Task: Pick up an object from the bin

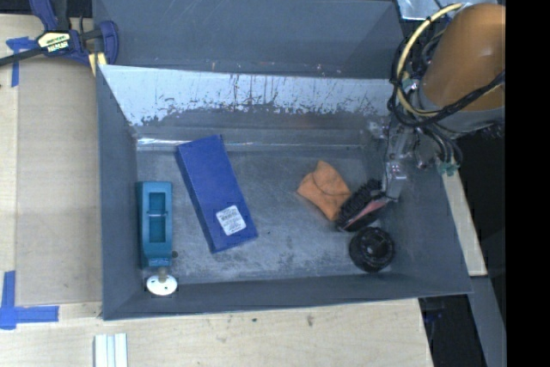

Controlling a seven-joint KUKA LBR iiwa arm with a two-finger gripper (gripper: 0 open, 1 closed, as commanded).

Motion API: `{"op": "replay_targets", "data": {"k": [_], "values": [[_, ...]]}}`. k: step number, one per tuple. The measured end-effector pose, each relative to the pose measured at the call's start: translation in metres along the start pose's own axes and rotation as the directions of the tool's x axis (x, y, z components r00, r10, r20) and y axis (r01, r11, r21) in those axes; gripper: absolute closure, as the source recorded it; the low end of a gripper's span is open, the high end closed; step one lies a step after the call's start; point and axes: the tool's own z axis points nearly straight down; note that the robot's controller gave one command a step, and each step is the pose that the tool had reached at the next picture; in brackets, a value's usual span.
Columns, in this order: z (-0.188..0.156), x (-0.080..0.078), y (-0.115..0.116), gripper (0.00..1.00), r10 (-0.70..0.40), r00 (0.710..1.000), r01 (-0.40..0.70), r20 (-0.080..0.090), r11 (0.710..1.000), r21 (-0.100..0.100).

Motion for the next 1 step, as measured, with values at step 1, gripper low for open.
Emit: {"op": "replay_targets", "data": {"k": [1], "values": [[-0.005,-0.0017,0.0004,0.0,-0.002,1.0,0.002,0.008,1.0,0.001]]}}
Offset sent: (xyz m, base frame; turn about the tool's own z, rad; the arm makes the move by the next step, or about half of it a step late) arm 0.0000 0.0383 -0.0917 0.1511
